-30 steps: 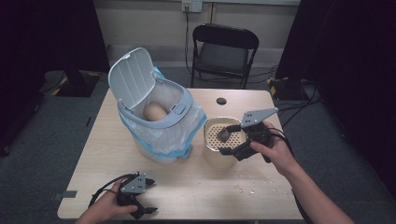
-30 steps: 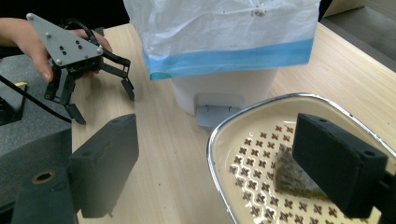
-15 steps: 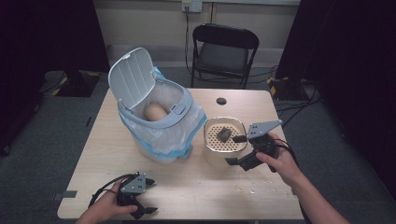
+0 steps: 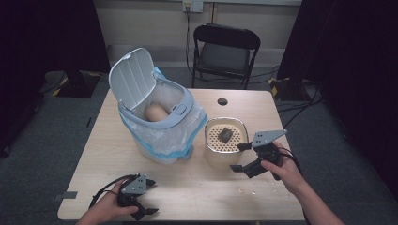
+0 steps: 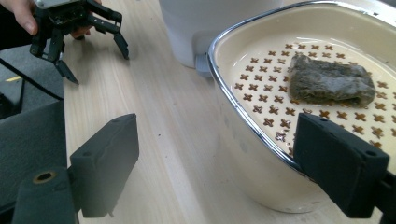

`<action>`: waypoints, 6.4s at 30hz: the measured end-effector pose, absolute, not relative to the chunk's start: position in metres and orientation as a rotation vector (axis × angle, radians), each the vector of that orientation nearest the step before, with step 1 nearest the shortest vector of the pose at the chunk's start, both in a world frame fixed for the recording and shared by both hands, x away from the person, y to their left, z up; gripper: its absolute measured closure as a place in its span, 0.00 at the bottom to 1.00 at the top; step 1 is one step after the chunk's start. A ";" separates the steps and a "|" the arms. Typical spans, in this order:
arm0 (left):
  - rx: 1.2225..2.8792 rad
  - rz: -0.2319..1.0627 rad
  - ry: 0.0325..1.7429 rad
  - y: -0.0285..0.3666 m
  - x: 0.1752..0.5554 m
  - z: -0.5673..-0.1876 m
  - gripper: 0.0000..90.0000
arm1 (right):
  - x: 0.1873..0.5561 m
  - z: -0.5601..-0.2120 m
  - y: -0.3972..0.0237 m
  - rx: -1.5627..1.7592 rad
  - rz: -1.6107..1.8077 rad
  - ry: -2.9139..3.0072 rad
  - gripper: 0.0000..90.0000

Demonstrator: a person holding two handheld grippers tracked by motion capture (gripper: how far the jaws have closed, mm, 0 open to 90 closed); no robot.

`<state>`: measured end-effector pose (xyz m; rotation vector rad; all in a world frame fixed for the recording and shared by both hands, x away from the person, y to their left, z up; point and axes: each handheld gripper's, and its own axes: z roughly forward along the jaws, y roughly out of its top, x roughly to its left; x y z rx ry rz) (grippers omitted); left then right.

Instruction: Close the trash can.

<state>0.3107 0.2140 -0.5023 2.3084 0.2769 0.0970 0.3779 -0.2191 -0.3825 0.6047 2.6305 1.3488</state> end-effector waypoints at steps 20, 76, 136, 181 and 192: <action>2.310 0.098 0.277 0.214 0.311 -0.502 0.06 | 0.363 -0.368 -0.243 0.578 1.329 2.619 0.16; 2.241 0.120 0.533 0.252 0.325 -0.452 0.18 | 0.345 -0.500 -0.306 0.762 1.126 2.577 0.15; 2.087 0.386 0.707 0.279 0.408 -0.213 0.17 | 0.344 -0.500 -0.305 0.770 1.122 2.576 0.14; 2.133 0.208 0.685 0.177 0.438 -0.249 0.85 | 0.344 -0.500 -0.304 0.777 1.117 2.571 0.13; 2.170 0.267 0.732 0.187 0.421 -0.235 0.37 | 0.344 -0.500 -0.304 0.776 1.117 2.571 0.13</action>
